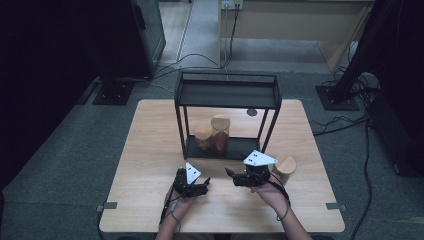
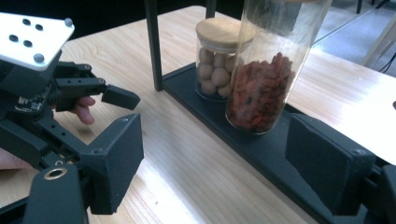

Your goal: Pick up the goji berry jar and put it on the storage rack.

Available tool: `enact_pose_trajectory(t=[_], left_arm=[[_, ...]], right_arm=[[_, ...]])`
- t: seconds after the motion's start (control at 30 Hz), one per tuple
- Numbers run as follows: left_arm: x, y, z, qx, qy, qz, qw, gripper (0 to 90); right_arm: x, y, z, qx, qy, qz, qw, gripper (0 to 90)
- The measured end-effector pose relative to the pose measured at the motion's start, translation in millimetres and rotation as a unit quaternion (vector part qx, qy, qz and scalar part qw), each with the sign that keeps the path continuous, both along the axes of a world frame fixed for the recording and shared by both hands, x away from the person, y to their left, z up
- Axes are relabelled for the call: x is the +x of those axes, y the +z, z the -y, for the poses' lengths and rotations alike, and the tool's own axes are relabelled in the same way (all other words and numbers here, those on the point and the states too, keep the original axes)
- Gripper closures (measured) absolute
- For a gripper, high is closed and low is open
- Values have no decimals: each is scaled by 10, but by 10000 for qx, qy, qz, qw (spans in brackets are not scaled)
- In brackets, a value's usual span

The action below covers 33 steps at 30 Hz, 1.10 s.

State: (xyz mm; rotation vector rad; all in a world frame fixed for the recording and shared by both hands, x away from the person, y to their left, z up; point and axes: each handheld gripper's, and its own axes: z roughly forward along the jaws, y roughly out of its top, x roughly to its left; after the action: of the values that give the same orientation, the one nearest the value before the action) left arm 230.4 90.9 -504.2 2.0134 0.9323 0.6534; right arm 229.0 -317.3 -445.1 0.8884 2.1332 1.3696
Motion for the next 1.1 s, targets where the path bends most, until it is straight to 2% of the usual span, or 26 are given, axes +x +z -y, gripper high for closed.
enact_pose_trajectory(t=[0.17, 0.6, 0.87, 0.97, 1.1], left_arm=[[-4, -1, -1, -5, 7, 8, 10000, 217], [-11, -6, -7, -35, 22, 18, 10000, 217], [-14, -8, -7, -32, 23, 29, 10000, 217], [-13, -7, -10, -39, 24, 25, 10000, 217], [-15, -6, -10, -31, 21, 29, 10000, 217]], right_arm=[[10, 49, 38, -5, 53, -74, 10000, 194], [-81, 157, 53, -81, 127, 60, 9999, 197], [-106, 225, 74, -139, 159, 60, 9998, 197], [-87, 273, 106, -202, 261, -9, 9995, 197], [-125, 301, 115, -205, 224, 61, 9995, 197]])
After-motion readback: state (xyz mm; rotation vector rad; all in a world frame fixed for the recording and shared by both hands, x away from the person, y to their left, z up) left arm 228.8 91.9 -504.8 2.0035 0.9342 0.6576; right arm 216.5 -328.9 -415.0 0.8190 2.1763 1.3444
